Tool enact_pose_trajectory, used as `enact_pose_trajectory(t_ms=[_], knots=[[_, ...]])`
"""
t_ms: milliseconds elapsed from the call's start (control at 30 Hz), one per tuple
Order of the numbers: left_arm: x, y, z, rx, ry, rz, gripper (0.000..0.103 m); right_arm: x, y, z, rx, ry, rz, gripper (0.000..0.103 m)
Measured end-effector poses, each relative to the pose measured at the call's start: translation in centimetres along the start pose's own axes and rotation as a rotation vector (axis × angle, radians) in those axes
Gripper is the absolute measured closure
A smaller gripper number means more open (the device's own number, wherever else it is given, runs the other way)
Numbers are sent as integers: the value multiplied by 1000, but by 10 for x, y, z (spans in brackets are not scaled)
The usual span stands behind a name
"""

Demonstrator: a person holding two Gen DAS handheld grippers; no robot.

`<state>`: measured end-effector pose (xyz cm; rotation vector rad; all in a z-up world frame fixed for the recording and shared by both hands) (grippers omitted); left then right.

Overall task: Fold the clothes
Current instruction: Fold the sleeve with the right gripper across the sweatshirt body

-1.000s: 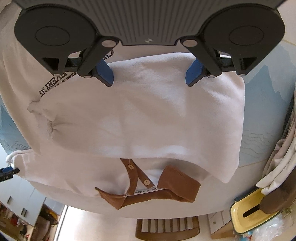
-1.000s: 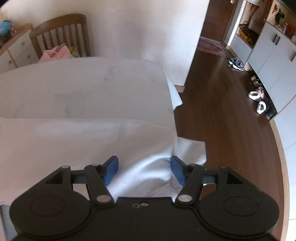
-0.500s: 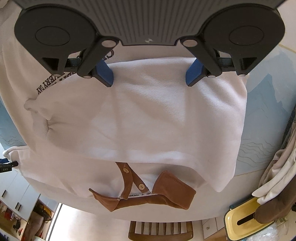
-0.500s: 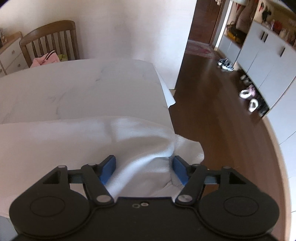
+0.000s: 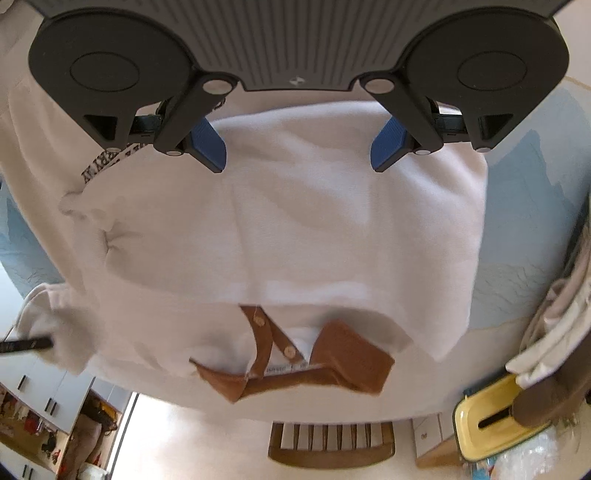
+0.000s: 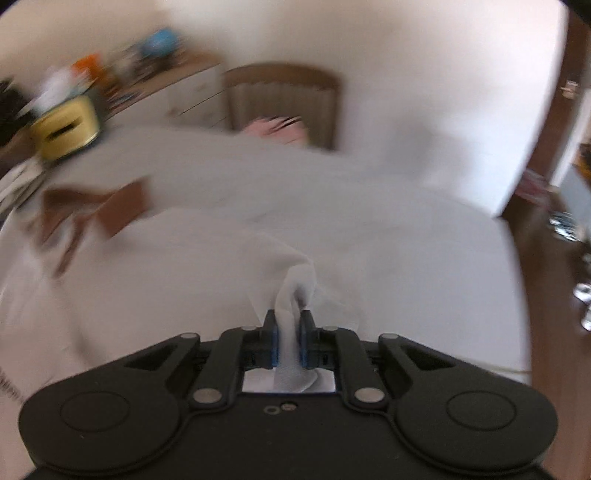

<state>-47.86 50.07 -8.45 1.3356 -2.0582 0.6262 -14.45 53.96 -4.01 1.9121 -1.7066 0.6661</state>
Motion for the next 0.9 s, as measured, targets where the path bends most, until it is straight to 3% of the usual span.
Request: enact_pose_trajectory(t_ms=[100, 200, 400, 533, 633, 767, 900], knots=[[11, 7, -10, -6, -25, 13, 18, -17, 30, 20, 46, 59, -20, 0], [18, 19, -15, -47, -26, 7, 18, -27, 28, 32, 55, 89, -5, 0], [3, 41, 9, -81, 53, 17, 18, 2, 39, -10, 38, 24, -33, 0], [-2, 42, 15, -82, 51, 28, 18, 35, 106, -45, 56, -59, -179, 0], [-2, 43, 16, -67, 40, 40, 18, 40, 172, -48, 65, -69, -295, 0], [-3, 43, 16, -59, 30, 54, 18, 23, 246, -19, 50, 6, -408, 0], [-3, 43, 16, -62, 30, 61, 18, -6, 279, 20, 102, 88, -396, 0]])
Point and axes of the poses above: each gripper's, at about its wrist camera, not at the fingertips, and x roughly against the way its jaws point, y to its left, z to its underside, the point moved 10 cm from there along -x, roughly the way its jaws point, and after that the axes turned 12 degrees about -y, right-handed, at the moved point
